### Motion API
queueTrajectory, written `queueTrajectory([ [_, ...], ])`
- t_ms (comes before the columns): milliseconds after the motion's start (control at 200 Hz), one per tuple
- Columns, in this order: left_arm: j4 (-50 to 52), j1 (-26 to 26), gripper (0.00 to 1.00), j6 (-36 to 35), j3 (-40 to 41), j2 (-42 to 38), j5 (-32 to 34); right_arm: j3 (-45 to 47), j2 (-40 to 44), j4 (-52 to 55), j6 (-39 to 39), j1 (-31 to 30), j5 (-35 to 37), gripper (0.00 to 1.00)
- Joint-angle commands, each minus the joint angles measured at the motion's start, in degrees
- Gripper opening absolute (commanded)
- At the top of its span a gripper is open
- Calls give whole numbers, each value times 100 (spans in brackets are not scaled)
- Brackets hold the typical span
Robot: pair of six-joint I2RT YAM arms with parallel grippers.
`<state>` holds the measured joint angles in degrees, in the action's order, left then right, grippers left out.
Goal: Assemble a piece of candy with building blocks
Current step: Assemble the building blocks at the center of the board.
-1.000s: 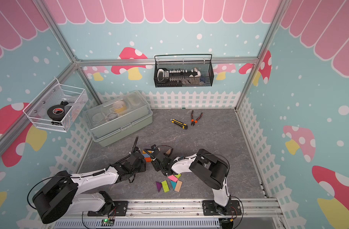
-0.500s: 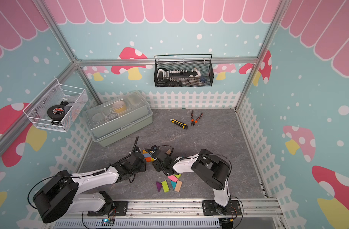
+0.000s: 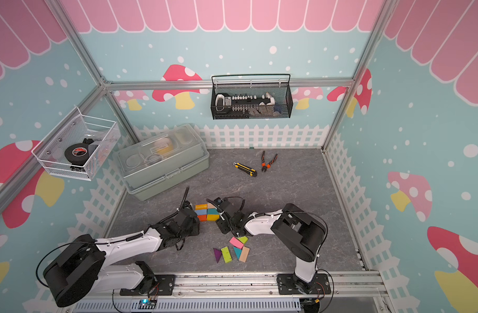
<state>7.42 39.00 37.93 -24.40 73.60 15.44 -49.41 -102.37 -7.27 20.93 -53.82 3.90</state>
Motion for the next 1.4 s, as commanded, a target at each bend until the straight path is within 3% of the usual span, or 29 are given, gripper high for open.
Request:
queueTrajectory([
  [0,190,-41,46,1,129,-28,-75,-31,-112,41,-53,20,-205,58],
  [430,146,-41,45,-8,121,35,-42,-245,-389,165,66,113,137,55],
  [1396,50,-42,44,-110,15,242,-21,-254,-469,87,158,145,-65,54],
])
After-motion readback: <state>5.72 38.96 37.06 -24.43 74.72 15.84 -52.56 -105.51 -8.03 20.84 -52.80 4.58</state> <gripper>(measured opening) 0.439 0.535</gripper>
